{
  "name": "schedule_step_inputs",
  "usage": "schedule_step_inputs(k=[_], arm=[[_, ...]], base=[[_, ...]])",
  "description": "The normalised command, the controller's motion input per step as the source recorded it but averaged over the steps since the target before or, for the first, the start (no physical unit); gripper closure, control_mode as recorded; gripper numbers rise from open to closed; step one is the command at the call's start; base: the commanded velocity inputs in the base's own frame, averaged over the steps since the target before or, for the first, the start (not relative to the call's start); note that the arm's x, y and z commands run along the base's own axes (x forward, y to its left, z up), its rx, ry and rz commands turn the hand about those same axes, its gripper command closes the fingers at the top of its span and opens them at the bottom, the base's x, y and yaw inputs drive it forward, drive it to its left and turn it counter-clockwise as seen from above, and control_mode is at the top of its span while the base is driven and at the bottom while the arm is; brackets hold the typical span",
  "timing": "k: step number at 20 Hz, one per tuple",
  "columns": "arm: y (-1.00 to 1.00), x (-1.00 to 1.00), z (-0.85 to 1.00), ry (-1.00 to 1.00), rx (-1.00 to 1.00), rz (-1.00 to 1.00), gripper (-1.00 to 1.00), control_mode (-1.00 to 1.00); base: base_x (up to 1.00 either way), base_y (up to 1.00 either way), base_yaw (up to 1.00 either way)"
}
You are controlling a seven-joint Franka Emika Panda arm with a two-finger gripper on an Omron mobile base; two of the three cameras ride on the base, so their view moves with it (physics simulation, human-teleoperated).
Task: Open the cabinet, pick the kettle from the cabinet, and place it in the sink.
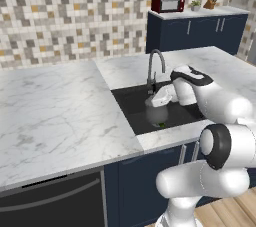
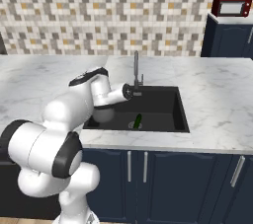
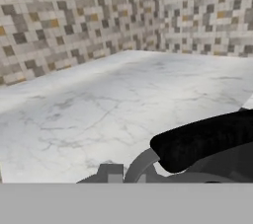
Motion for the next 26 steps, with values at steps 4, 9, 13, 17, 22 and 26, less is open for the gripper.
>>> schedule_step_inputs(k=[4,9,13,17,22,26], arm=[[-0.14,0.12,-0.22,0.0,0.05,0.08,1.0,-1.0],[-0.07,0.14,-0.24,0.0,0.01,0.05,1.0,-1.0],[-0.02,0.26,-0.2,0.01,0.0,0.02,1.0,-1.0],[-0.02,0.26,-0.17,0.01,0.0,0.0,1.0,-1.0],[-0.04,0.14,-0.27,0.0,0.0,0.04,1.0,-1.0],[0.0,0.13,-0.27,0.0,0.0,0.07,1.0,-1.0]], base=[[0.0,0.0,0.0],[0.0,0.0,0.0],[0.0,0.0,0.0],[0.0,0.0,0.0],[0.0,0.0,0.0],[0.0,0.0,0.0]])
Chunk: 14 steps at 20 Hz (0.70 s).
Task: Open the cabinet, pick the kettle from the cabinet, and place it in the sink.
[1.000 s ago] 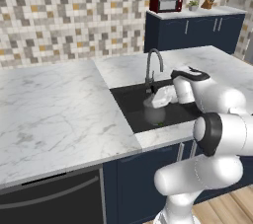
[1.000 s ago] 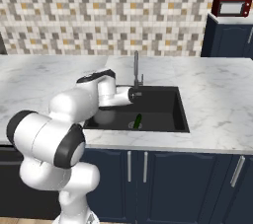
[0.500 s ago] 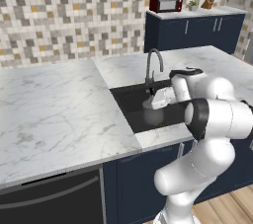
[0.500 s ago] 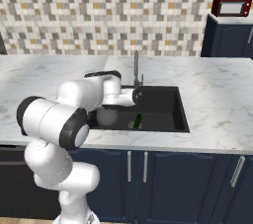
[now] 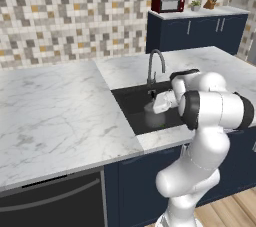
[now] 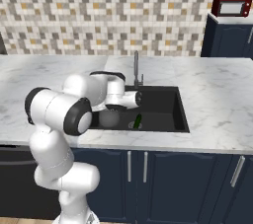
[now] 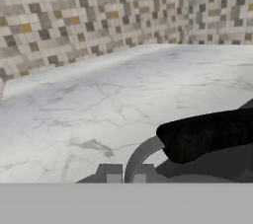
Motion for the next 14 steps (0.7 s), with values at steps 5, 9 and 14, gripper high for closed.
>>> schedule_step_inputs(k=[5,9,14], arm=[[0.0,0.22,-0.2,0.0,0.0,0.06,1.0,-1.0],[0.0,0.15,-0.21,0.0,0.0,0.06,1.0,-1.0],[0.0,-0.07,-0.21,0.0,0.01,0.13,1.0,-1.0]], base=[[0.0,0.0,0.0],[0.0,0.0,0.0],[0.0,0.0,0.0]])
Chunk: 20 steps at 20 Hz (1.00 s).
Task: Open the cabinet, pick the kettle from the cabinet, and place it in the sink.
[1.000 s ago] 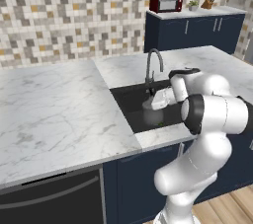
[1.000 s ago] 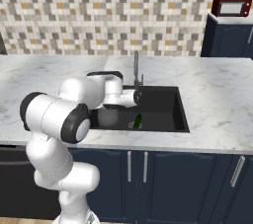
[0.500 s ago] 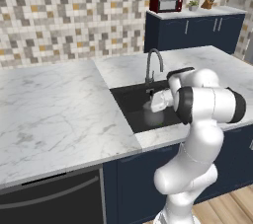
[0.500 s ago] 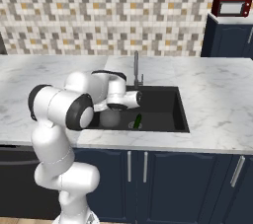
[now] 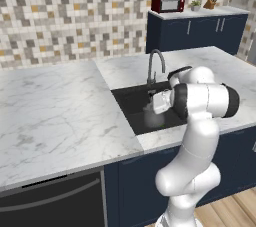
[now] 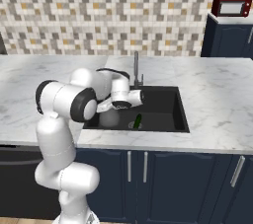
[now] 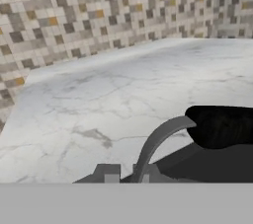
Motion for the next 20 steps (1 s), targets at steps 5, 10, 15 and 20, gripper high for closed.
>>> schedule_step_inputs(k=[5,10,15,20], arm=[[0.0,-0.15,-0.22,0.0,0.01,0.11,1.0,-1.0],[-0.12,-0.08,-0.29,0.02,0.01,0.06,1.0,-1.0],[-0.22,0.02,-0.27,0.05,0.03,0.1,1.0,-1.0],[-0.14,0.21,-0.11,-0.01,0.1,0.07,1.0,-1.0]], base=[[0.0,0.0,0.0],[0.0,0.0,0.0],[0.0,0.0,0.0],[0.0,0.0,0.0]])
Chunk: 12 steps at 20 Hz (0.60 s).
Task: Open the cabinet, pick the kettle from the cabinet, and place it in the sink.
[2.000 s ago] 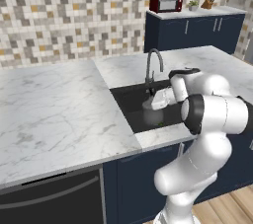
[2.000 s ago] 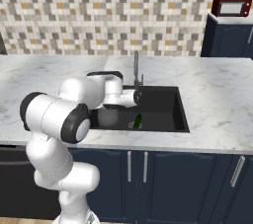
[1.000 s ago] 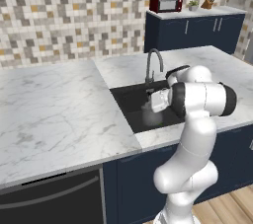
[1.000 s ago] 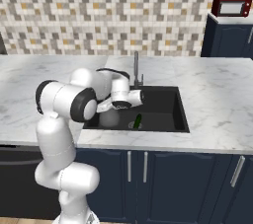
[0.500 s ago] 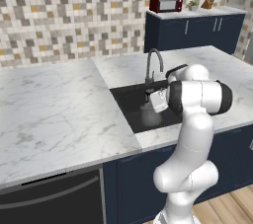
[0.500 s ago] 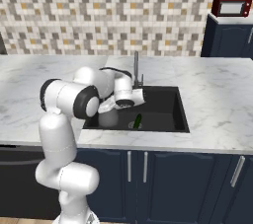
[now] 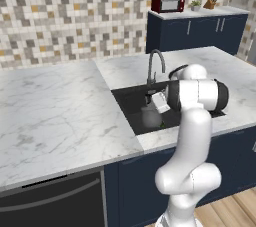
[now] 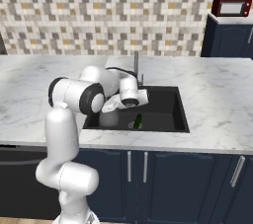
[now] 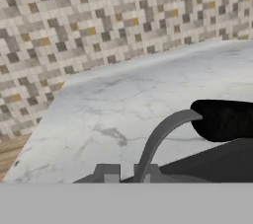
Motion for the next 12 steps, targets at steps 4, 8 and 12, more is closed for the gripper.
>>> schedule_step_inputs(k=[4,8,12], arm=[[-0.12,0.18,-0.06,-0.04,0.12,0.11,1.0,-1.0],[-0.07,0.22,-0.1,0.0,0.08,0.11,1.0,-1.0],[-0.06,0.29,-0.13,0.0,0.0,0.11,1.0,-1.0]], base=[[0.0,0.0,0.0],[0.0,0.0,0.0],[0.0,0.0,0.0]])
